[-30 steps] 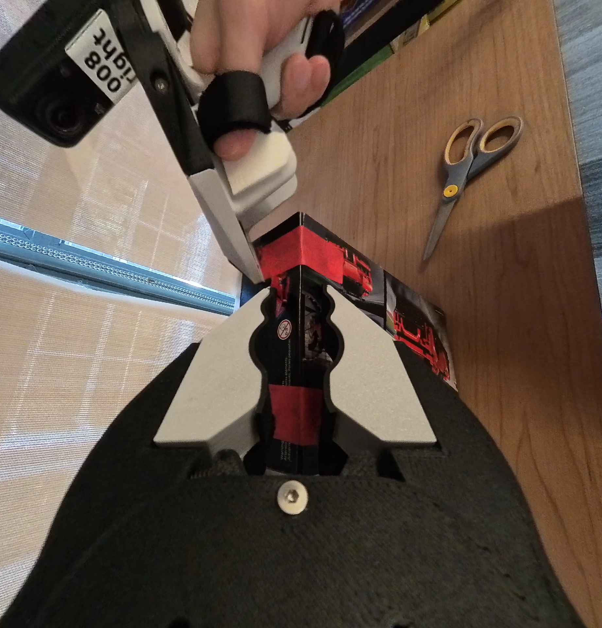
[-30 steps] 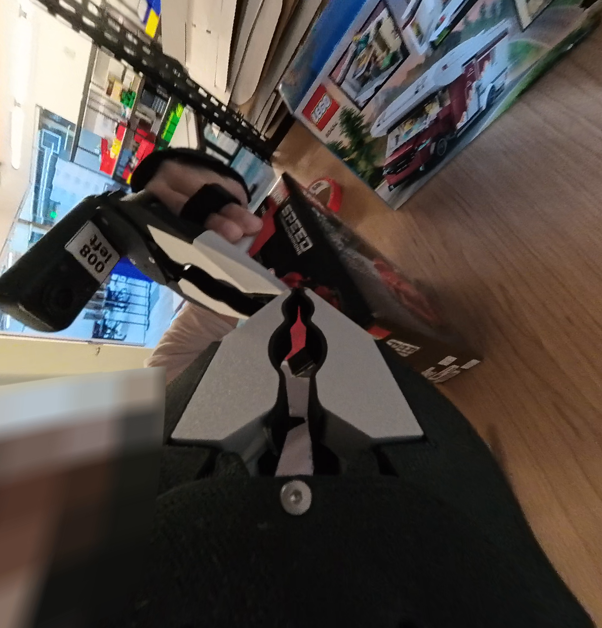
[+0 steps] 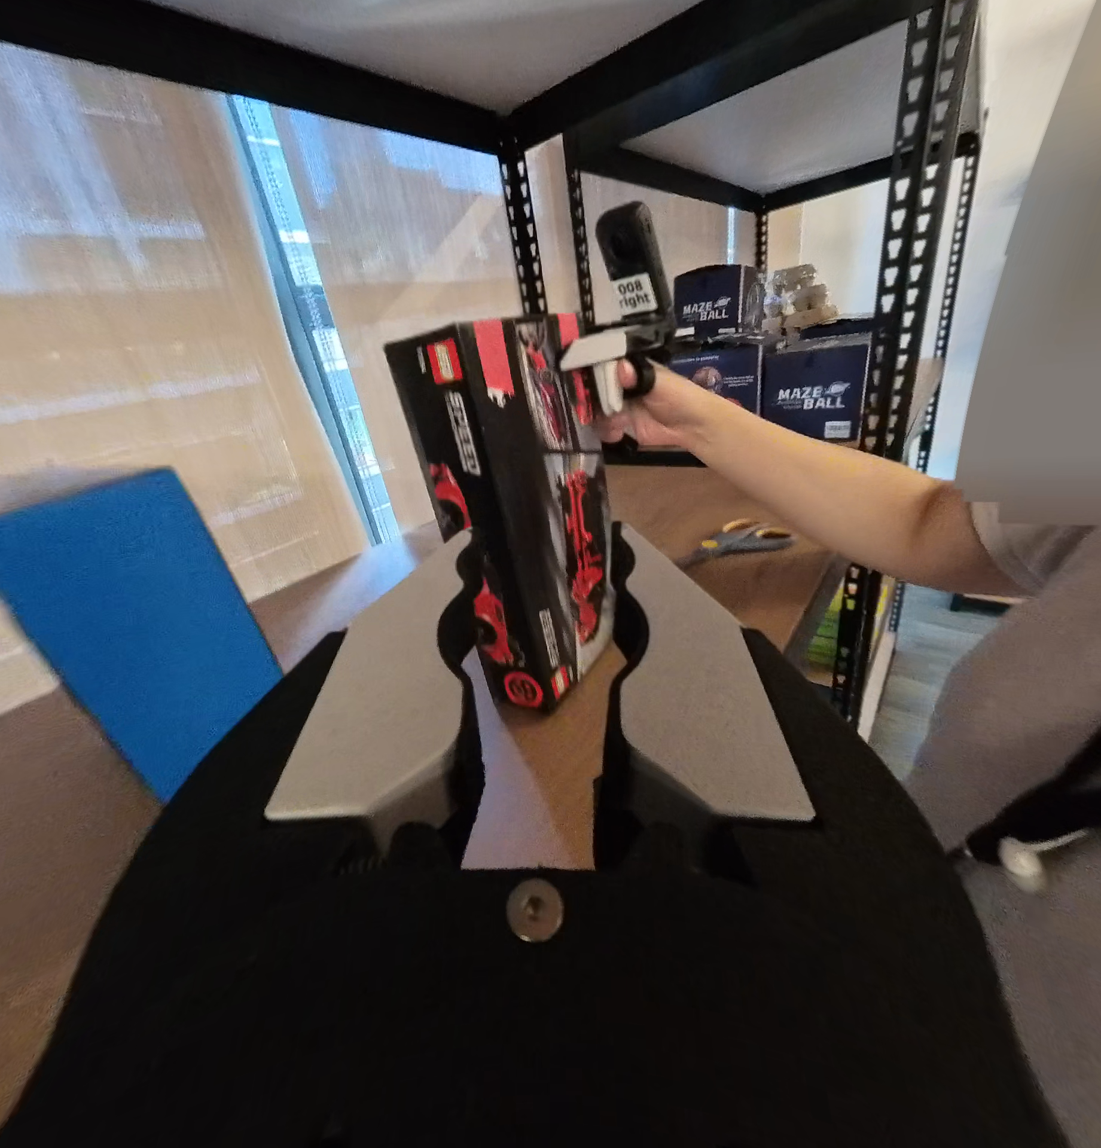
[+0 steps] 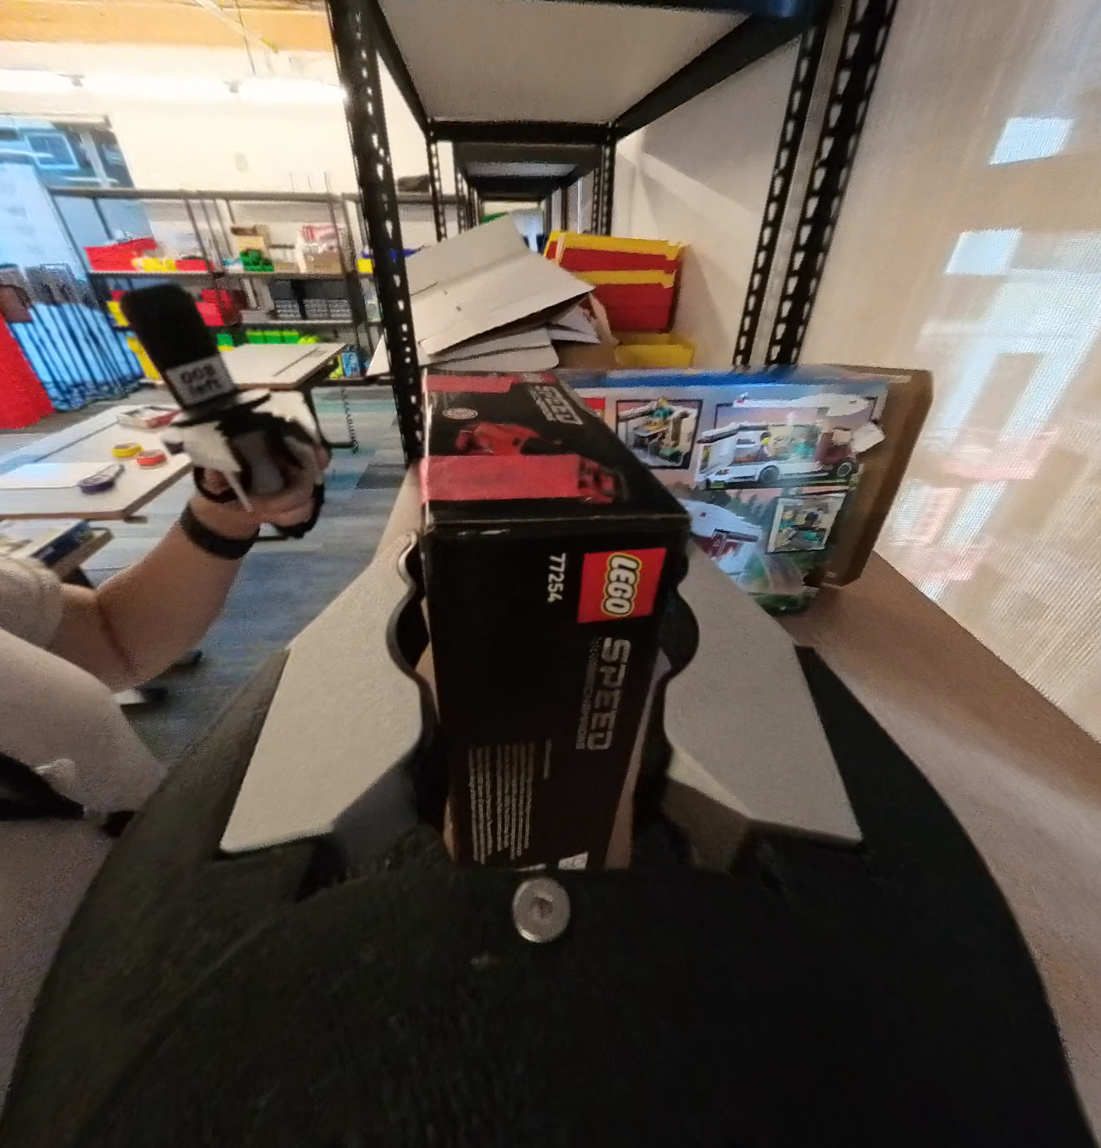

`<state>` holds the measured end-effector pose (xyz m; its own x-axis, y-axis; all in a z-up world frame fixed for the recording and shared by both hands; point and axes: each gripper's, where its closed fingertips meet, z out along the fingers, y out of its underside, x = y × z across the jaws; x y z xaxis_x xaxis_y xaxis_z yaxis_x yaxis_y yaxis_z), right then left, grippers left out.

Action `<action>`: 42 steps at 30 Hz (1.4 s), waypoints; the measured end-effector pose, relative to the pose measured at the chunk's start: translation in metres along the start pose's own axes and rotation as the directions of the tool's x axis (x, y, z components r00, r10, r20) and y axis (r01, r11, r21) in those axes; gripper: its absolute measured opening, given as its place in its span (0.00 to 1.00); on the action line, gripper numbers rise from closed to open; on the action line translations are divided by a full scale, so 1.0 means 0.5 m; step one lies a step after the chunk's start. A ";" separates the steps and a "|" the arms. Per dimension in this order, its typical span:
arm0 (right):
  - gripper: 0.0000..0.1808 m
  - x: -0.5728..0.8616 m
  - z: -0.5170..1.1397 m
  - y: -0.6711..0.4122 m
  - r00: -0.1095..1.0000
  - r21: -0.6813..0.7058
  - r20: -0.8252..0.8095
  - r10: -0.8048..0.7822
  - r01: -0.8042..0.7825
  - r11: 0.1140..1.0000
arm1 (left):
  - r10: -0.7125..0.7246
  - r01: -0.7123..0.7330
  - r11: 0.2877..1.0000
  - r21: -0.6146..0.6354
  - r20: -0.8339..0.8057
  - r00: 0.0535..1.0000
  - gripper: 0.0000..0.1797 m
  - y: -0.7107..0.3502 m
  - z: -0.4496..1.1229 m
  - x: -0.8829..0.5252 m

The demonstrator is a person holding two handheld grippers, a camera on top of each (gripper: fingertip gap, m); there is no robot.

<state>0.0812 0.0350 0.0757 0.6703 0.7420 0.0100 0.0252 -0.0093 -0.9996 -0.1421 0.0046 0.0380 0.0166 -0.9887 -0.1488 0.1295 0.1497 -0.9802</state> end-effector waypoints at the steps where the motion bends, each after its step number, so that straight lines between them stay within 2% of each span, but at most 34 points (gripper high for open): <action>1: 0.41 0.000 0.000 0.000 1.000 0.006 -0.003 0.009 -0.009 1.000 | -0.011 0.011 1.000 -0.001 0.011 1.000 0.21 0.011 -0.024 0.006; 6: 0.42 0.000 0.000 0.001 0.999 0.032 -0.029 -0.028 0.029 0.999 | -0.122 0.122 0.992 -0.007 0.050 0.991 0.19 0.049 -0.137 0.018; 8: 0.51 0.017 0.004 0.027 0.993 -0.040 -0.098 -0.061 0.057 0.998 | -0.143 0.145 0.989 -0.015 0.089 0.986 0.19 0.066 -0.179 0.013; 10: 0.43 0.006 0.007 0.034 0.996 -0.046 -0.083 -0.044 0.041 0.998 | -0.166 0.169 0.986 -0.013 0.115 0.979 0.17 0.080 -0.216 0.010; 14: 0.44 0.002 0.004 0.030 0.994 0.002 -0.104 -0.046 0.047 0.999 | -0.237 0.240 0.971 0.005 0.164 0.957 0.16 0.103 -0.268 -0.004; 15: 0.46 0.004 0.002 0.032 0.993 -0.005 -0.109 -0.043 0.043 0.999 | -0.252 0.253 0.967 0.015 0.171 0.953 0.16 0.105 -0.277 -0.007; 16: 0.56 0.008 0.000 0.031 0.992 -0.004 -0.122 -0.027 0.027 1.000 | -0.263 0.262 0.965 0.027 0.171 0.950 0.16 0.106 -0.282 -0.008; 17: 0.60 0.010 -0.005 0.025 0.992 0.010 -0.127 -0.008 0.009 1.000 | -0.271 0.269 0.962 0.039 0.172 0.947 0.16 0.106 -0.286 -0.009; 18: 0.59 0.011 -0.011 0.016 0.992 0.032 -0.126 0.010 -0.006 0.999 | -0.278 0.274 0.960 0.048 0.174 0.945 0.16 0.107 -0.288 -0.009; 21: 0.39 0.016 -0.029 -0.014 0.993 0.100 -0.114 0.042 -0.030 0.995 | -0.280 0.273 0.960 0.064 0.179 0.943 0.15 0.110 -0.282 -0.006; 25: 0.39 0.011 -0.029 -0.006 0.994 0.011 -0.110 0.009 -0.008 1.000 | -0.267 0.257 0.964 0.072 0.202 0.942 0.15 0.120 -0.258 0.001; 29: 0.40 0.012 -0.021 -0.009 0.994 0.046 -0.104 0.024 -0.020 0.999 | -0.291 0.275 0.956 0.107 0.198 0.936 0.15 0.114 -0.229 0.021; 30: 0.48 0.019 -0.019 -0.002 0.992 0.038 -0.127 0.025 -0.020 0.999 | -0.288 0.272 0.957 0.102 0.197 0.937 0.15 0.115 -0.222 0.027; 32: 0.42 0.018 -0.013 0.021 0.992 -0.025 -0.130 0.002 -0.006 1.000 | -0.269 0.257 0.963 0.082 0.221 0.937 0.15 0.121 -0.212 0.032; 35: 0.40 0.012 -0.008 0.019 0.991 -0.001 -0.130 0.019 -0.019 1.000 | -0.248 0.233 0.968 0.089 0.249 0.936 0.15 0.118 -0.203 0.041; 39: 0.42 0.010 -0.006 0.015 0.991 0.019 -0.133 0.031 -0.028 0.999 | -0.260 0.238 0.965 0.112 0.267 0.928 0.14 0.122 -0.200 0.049; 40: 0.48 0.011 -0.007 0.007 0.989 0.044 -0.145 0.038 -0.032 0.999 | -0.265 0.242 0.963 0.116 0.273 0.925 0.14 0.124 -0.200 0.048; 41: 0.41 0.012 -0.009 0.006 0.988 0.041 -0.148 0.039 -0.033 0.999 | -0.271 0.246 0.962 0.121 0.277 0.922 0.14 0.125 -0.201 0.048; 42: 0.40 0.012 -0.008 0.007 0.988 0.028 -0.150 0.038 -0.034 0.999 | -0.274 0.248 0.961 0.126 0.279 0.921 0.14 0.125 -0.201 0.048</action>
<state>0.0882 0.0366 0.0724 0.7746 0.6320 -0.0241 -0.0181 -0.0159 -0.9997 -0.2333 -0.0097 -0.0399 0.2561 -0.9520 0.1676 0.2531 -0.1013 -0.9621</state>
